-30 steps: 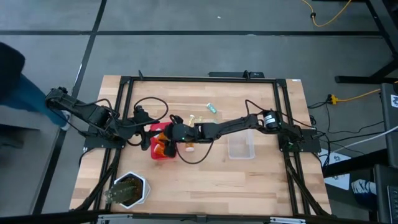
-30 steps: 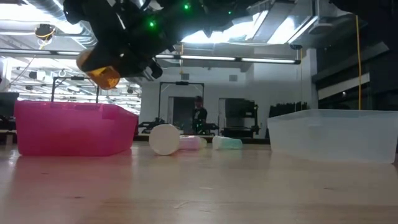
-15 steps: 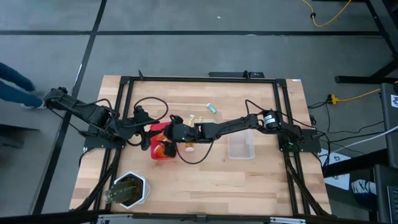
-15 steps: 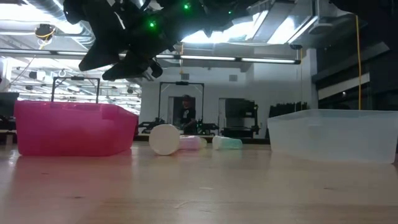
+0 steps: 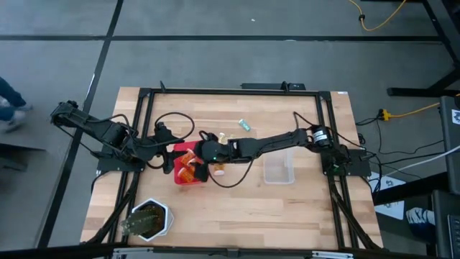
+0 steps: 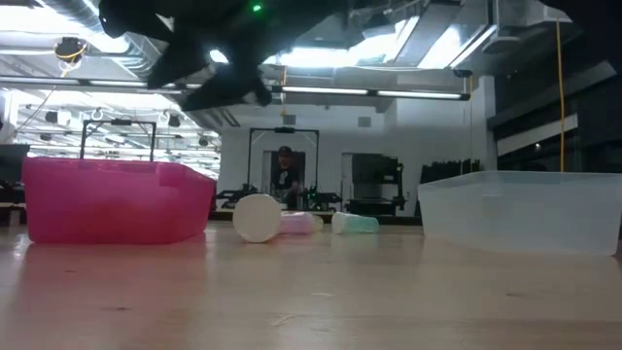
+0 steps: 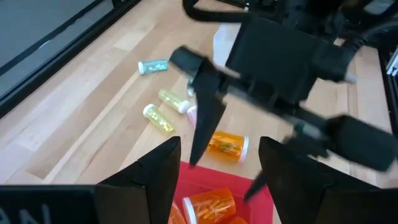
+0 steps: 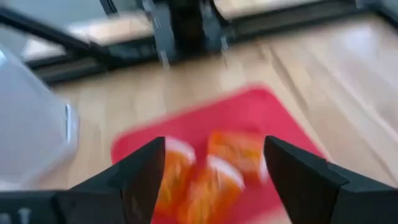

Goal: Pick and place medicine bottles into bin by pill shape (circle, oval)
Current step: Put the big orange pill bottle into the red bin

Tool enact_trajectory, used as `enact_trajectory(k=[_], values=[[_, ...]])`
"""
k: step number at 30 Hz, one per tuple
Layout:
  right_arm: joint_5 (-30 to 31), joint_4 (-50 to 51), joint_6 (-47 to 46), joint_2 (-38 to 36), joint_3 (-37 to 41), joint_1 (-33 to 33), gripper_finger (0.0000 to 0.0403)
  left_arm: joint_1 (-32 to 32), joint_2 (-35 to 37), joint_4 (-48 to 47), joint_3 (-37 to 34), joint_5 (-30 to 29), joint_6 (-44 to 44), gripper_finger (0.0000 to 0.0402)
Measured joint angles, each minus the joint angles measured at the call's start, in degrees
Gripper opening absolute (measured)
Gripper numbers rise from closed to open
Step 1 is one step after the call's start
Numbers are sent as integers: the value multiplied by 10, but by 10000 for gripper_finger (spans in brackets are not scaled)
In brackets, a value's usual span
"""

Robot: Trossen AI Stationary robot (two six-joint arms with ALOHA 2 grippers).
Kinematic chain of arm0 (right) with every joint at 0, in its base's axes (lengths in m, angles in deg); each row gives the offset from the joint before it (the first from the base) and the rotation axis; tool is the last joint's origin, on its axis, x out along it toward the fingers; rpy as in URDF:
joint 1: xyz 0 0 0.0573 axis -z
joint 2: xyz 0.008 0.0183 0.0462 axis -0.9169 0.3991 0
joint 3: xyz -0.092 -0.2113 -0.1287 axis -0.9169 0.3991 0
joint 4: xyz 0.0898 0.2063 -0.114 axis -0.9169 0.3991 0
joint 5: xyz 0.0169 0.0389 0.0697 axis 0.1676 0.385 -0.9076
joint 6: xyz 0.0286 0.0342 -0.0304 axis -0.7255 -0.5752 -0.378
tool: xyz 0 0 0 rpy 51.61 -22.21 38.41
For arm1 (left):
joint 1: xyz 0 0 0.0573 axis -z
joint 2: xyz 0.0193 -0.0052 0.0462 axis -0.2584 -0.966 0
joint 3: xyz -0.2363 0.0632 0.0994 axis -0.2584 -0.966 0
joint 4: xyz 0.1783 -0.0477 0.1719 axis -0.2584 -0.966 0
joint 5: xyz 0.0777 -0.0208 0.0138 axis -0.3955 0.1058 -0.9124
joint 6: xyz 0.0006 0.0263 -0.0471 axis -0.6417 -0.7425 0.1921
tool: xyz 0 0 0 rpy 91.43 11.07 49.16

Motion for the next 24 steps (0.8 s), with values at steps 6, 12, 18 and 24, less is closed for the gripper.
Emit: enact_trajectory(k=[6, 12, 18, 24], values=[[6, 167, -17, -37, 0, -15, 272, 0, 0, 0, 0, 0, 2, 212], [35, 297, -33, -42, 1, -46, 272, 0, 0, 0, 0, 0, 2, 212], [49, 347, 31, -43, 1, -79, 272, 0, 0, 0, 0, 0, 2, 212], [44, 363, 230, -43, 1, -96, 272, 0, 0, 0, 0, 0, 1, 212]])
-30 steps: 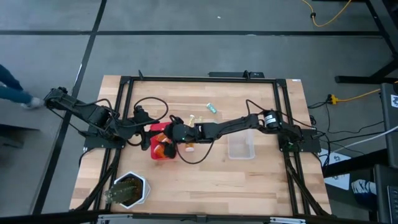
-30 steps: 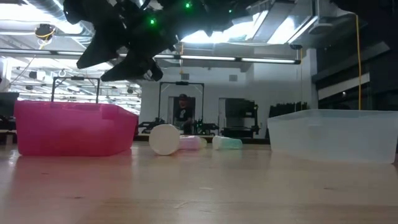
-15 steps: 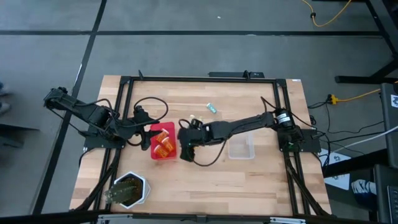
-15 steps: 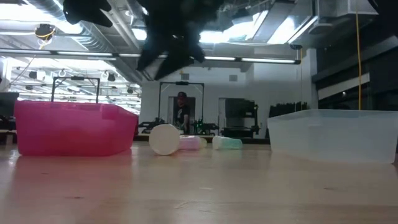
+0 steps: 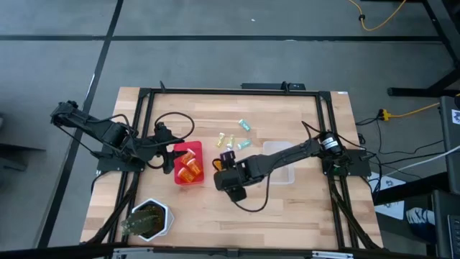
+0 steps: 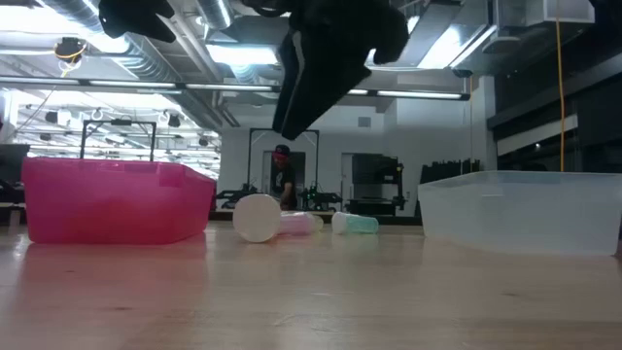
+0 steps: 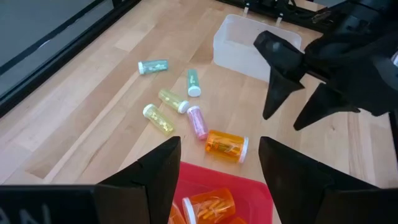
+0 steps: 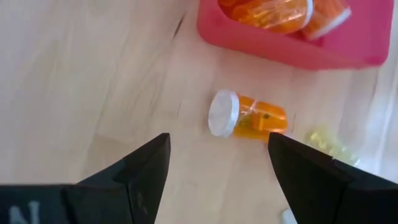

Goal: Pick and place medicine bottles into bin by pill shape (circle, oval)
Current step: Put the big orange pill bottle into the red bin

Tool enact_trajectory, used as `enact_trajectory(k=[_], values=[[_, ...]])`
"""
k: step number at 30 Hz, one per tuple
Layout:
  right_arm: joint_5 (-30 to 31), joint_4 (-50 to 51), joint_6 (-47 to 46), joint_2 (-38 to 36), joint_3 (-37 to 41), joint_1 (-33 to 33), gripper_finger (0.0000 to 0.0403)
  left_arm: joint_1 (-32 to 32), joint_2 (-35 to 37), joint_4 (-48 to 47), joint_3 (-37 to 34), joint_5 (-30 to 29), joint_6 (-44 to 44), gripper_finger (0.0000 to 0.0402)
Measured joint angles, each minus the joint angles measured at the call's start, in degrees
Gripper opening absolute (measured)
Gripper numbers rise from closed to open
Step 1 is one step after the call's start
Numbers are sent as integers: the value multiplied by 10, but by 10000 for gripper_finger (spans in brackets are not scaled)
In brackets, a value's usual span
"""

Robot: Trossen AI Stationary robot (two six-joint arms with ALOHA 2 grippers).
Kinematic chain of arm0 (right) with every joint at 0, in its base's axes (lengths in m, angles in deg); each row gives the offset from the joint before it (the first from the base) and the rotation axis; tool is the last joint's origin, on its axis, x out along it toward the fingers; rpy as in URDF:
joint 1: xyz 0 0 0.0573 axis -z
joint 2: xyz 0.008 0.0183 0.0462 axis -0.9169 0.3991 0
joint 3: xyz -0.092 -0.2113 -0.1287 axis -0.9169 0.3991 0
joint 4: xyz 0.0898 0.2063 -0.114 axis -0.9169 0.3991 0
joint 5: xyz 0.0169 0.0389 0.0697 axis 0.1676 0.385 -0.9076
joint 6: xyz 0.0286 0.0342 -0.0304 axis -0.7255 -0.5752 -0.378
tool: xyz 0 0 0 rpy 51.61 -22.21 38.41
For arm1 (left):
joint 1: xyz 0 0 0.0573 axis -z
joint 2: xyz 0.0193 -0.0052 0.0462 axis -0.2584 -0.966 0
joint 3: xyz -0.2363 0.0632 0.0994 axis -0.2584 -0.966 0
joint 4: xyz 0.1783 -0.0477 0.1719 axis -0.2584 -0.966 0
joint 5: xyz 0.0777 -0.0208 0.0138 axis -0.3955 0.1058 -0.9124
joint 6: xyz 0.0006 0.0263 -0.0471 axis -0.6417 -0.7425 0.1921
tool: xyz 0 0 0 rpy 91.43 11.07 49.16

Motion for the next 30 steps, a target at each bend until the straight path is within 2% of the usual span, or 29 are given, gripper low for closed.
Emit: enact_trajectory(k=[11, 19, 25, 30], values=[[-4, -14, 190, 13, 0, 44, 272, 0, 0, 0, 0, 0, 0, 212], [-9, -37, 243, 39, 0, 88, 272, 0, 0, 0, 0, 0, -2, 212], [-87, -38, 351, 48, 0, 104, 272, 0, 0, 0, 0, 0, -3, 212], [-126, -85, 402, 55, 0, 104, 272, 0, 0, 0, 0, 0, -3, 212]])
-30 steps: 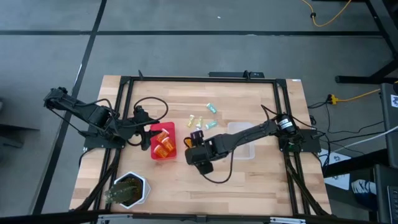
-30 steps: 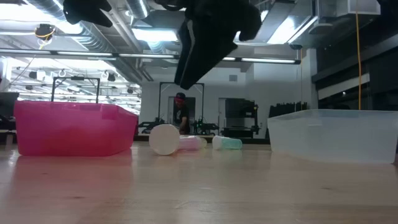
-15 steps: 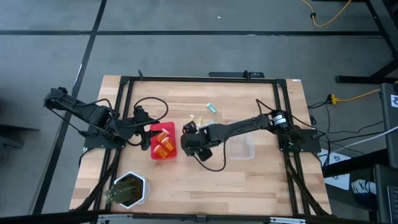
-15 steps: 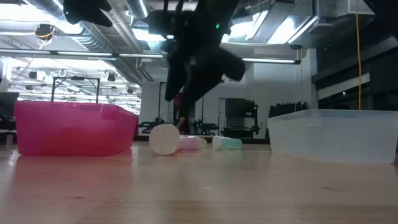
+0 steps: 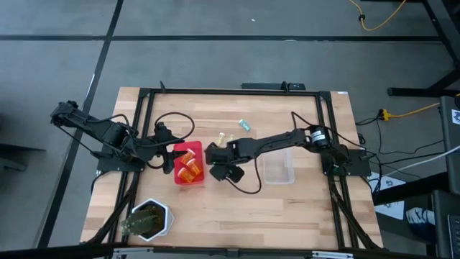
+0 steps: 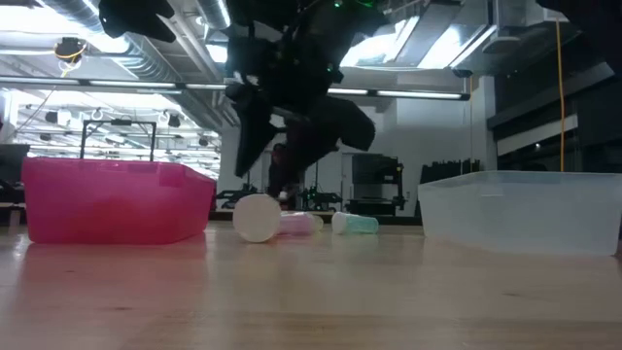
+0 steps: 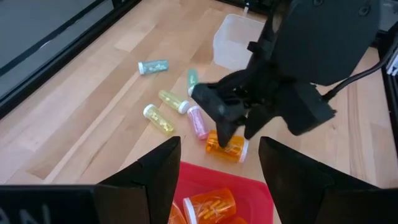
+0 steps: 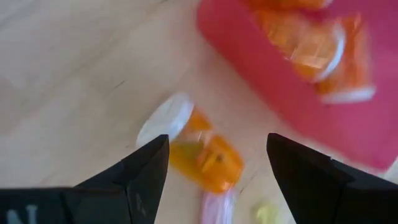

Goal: Pick and place medicine bottles into bin by pill shape (circle, oval)
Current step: Put the big orange pill bottle into the red bin

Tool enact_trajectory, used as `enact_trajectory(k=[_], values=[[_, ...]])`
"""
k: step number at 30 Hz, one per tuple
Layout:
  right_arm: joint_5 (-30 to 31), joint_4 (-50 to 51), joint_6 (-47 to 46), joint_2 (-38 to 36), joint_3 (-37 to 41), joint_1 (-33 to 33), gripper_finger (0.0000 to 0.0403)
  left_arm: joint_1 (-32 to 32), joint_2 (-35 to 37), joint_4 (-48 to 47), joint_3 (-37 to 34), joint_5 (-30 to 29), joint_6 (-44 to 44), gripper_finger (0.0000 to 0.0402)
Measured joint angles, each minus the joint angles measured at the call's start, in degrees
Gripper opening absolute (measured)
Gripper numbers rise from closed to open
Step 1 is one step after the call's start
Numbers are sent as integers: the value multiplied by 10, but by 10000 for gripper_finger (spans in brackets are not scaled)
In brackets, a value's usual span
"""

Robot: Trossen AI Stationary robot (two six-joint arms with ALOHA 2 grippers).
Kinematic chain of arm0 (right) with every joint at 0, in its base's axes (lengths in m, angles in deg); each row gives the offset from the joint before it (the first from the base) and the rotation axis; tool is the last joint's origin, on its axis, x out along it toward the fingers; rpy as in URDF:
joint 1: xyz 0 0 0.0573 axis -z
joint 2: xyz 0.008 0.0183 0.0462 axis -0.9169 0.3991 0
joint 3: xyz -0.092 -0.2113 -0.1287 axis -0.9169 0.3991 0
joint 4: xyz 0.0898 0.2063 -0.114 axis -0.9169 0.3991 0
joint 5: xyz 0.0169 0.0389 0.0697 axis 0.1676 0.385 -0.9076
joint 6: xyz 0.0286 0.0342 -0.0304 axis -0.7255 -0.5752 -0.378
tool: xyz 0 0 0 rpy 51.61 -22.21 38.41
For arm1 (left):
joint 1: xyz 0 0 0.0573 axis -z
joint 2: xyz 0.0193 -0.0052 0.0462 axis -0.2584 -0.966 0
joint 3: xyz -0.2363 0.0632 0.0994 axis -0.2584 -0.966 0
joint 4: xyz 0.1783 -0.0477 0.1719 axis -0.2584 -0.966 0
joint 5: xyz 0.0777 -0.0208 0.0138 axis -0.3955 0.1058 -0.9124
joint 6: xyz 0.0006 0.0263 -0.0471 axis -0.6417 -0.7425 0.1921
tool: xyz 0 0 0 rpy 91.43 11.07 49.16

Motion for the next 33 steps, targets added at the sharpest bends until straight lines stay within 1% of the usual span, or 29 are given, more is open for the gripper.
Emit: enact_trajectory(k=[5, 9, 14, 20, 22, 28, 31, 33], values=[[-13, 9, 57, 2, 0, 0, 272, 0, 0, -1, 0, 0, 0, 212], [-13, 16, 62, 3, 0, 0, 272, 0, 0, -2, 0, 0, 0, 212], [-14, 20, 91, 16, 1, 7, 272, 0, 0, -2, 0, 0, 0, 212], [-13, -26, 91, 28, 0, 15, 272, 0, 0, 0, 0, 0, 0, 212], [-18, -25, 91, 28, 0, 14, 272, 0, 0, 0, 0, 0, 0, 212], [-72, -15, 80, 44, -1, 16, 272, 0, 0, 1, 0, 0, 0, 212], [-73, -11, 49, 53, 0, 16, 272, 0, 0, 1, 0, 0, 1, 212], [-74, 0, 7, 55, 0, 16, 272, 0, 0, 1, 0, 0, 1, 212]])
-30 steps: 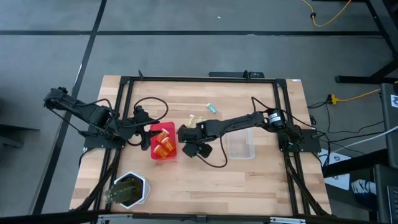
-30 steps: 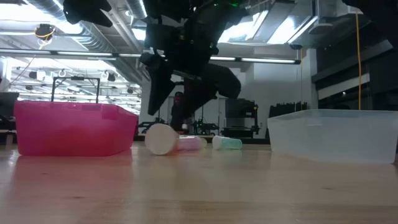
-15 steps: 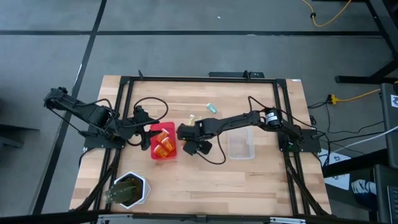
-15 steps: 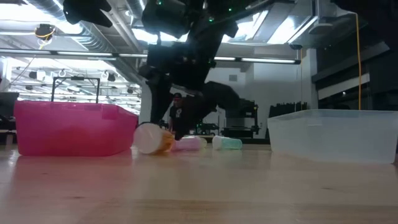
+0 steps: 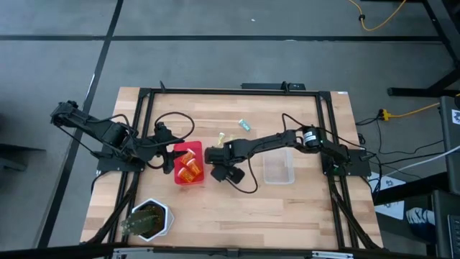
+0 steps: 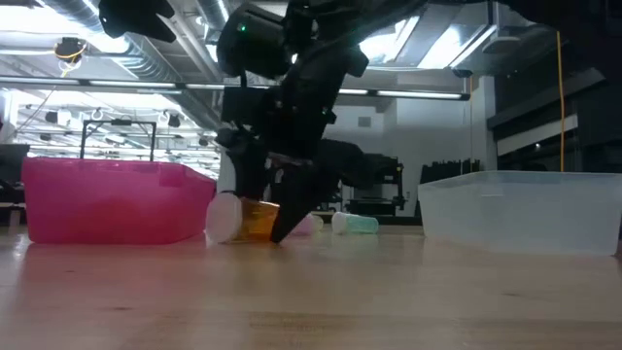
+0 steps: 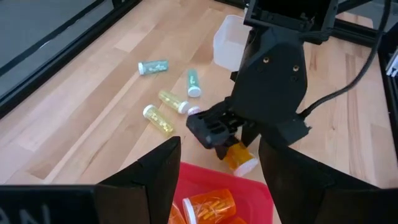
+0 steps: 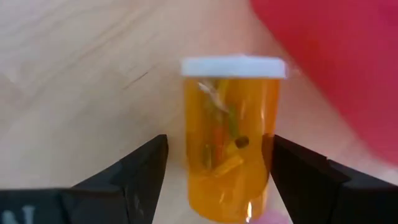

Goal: Pick and place medicine bottles into bin by pill shape (circle, oval)
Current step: Put the big orange pill bottle into the red bin

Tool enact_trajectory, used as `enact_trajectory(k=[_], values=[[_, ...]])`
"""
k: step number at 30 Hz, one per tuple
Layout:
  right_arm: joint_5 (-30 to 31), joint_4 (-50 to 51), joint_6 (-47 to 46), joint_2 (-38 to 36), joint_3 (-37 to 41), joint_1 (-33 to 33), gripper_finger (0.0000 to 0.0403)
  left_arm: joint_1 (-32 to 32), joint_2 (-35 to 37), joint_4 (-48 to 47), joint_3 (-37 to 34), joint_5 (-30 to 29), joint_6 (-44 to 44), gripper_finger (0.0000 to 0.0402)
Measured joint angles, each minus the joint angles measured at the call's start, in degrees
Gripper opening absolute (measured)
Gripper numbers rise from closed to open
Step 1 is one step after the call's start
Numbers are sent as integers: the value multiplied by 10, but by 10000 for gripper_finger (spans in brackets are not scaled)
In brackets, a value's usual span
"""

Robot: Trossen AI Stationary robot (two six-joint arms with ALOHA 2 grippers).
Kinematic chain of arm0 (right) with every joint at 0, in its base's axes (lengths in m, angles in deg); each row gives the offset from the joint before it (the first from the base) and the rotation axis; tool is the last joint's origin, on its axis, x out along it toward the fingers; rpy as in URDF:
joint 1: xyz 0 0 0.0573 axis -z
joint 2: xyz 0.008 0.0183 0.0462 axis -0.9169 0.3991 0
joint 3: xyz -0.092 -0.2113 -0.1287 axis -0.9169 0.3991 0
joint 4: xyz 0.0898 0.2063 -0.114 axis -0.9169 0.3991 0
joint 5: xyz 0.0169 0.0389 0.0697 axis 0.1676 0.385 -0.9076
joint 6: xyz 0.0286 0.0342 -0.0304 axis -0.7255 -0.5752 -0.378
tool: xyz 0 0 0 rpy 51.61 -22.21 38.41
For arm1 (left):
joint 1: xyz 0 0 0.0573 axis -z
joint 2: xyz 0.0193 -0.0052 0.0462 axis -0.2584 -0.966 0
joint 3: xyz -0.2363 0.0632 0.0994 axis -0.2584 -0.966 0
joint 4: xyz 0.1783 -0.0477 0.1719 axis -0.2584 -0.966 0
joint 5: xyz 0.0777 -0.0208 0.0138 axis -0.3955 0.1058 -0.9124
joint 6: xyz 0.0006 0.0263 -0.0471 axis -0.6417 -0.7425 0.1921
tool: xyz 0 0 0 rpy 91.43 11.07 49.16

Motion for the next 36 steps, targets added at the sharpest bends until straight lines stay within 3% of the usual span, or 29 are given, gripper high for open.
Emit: enact_trajectory(k=[8, 19, 29, 33, 36], values=[[2, 26, -214, 0, 0, -4, 272, 0, 0, 0, 0, 0, 0, 212], [-2, 15, -266, 1, 0, -6, 269, 0, 0, 0, 0, 0, 2, 212], [-1, 21, -374, 1, 0, -8, 178, 0, 0, 0, 0, 0, 1, 212], [15, 25, -487, -1, 0, -16, 172, 0, 0, 0, 0, 0, 2, 212], [19, 33, -504, -10, 1, -28, 172, 0, 0, 0, 0, 0, 3, 212]])
